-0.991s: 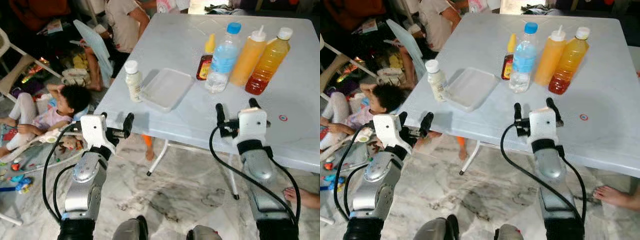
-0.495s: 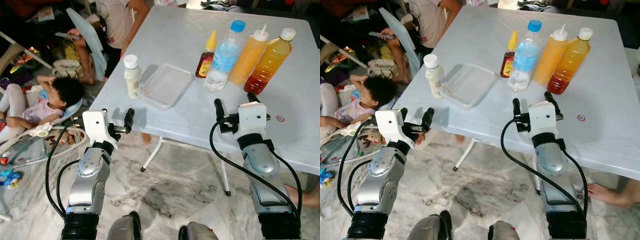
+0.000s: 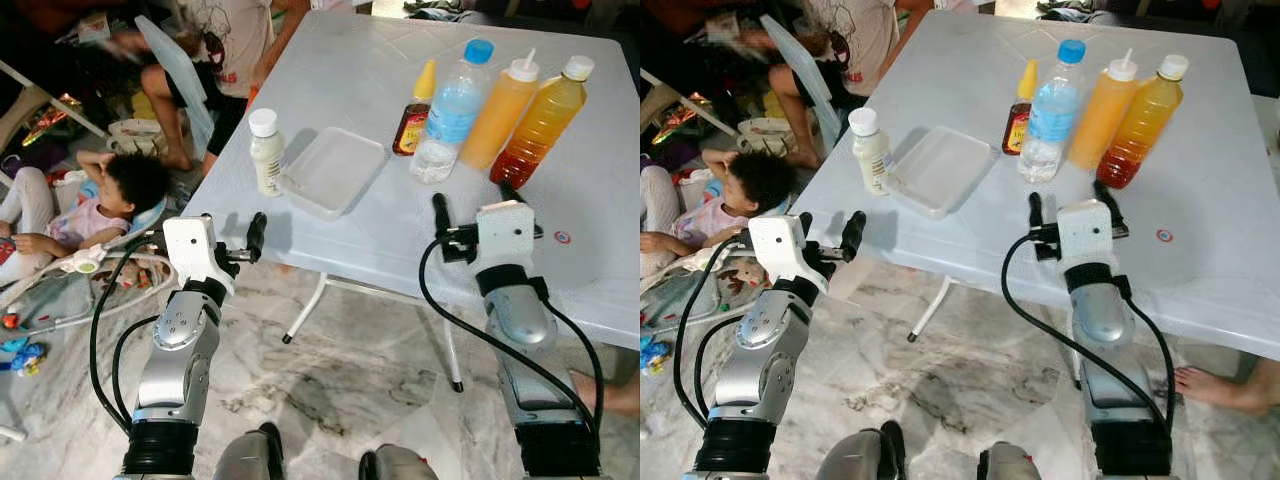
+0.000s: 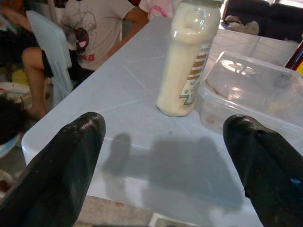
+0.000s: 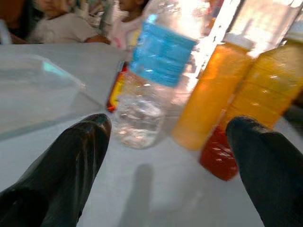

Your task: Restocking fridge

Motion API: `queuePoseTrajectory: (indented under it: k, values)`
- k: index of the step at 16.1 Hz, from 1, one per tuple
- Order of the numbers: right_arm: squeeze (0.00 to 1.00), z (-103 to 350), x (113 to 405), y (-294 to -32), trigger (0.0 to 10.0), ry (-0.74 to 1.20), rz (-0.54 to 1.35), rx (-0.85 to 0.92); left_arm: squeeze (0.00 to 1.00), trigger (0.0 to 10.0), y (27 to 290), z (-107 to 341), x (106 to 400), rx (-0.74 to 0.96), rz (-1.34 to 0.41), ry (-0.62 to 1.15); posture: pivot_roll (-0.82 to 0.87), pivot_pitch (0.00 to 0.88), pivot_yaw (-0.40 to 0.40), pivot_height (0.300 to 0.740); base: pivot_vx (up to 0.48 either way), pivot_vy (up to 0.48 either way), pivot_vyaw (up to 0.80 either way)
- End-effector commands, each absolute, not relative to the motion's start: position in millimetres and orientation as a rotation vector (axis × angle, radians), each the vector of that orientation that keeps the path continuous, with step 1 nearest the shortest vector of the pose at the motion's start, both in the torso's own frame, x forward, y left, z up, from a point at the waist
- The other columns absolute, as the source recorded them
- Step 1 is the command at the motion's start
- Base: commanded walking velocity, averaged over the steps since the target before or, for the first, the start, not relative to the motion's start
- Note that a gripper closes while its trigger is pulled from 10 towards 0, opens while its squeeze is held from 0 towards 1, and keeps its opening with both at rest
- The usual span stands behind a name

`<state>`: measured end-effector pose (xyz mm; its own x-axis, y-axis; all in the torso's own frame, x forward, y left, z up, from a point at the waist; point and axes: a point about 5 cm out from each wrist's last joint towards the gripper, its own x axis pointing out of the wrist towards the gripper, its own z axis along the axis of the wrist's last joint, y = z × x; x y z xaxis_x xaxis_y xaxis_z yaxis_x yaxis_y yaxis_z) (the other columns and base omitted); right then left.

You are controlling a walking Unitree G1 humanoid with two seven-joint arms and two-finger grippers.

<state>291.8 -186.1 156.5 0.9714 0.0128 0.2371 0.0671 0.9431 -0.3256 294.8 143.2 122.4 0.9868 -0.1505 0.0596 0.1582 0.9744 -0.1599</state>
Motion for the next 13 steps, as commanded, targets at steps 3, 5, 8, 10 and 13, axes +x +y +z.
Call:
queuePoseTrajectory:
  k: [3, 5, 8, 10, 13]
  values:
    - [0.0, 166, 287, -183, 10.0, -0.3, -0.054, -0.36, 0.0, 10.0, 144, 119, 289, -0.149, -0.206, -0.018, -0.1, 0.144, 0.113, 0.74, 0.0, 0.0, 0.0]
    - [0.0, 169, 287, -175, 10.0, -0.318, -0.024, -0.318, 0.0, 10.0, 145, 116, 286, -0.134, -0.227, -0.001, -0.09, 0.153, 0.153, 0.74, 0.0, 0.0, 0.0]
    - [0.0, 182, 301, -165, 10.0, -0.361, 0.002, -0.293, 0.0, 10.0, 142, 115, 283, -0.126, -0.248, 0.012, -0.09, 0.162, 0.167, 0.74, 0.0, 0.0, 0.0]
    - [0.0, 189, 307, -160, 10.0, -0.378, 0.023, -0.276, 0.0, 10.0, 143, 115, 280, -0.126, -0.249, 0.015, -0.08, 0.168, 0.165, 0.74, 0.0, 0.0, 0.0]
    - [0.05, 191, 326, -156, 10.0, -0.33, 0.083, -0.133, 0.0, 10.0, 144, 114, 277, -0.127, -0.238, 0.027, -0.06, 0.177, 0.147, 0.74, 0.0, 0.0, 0.0]
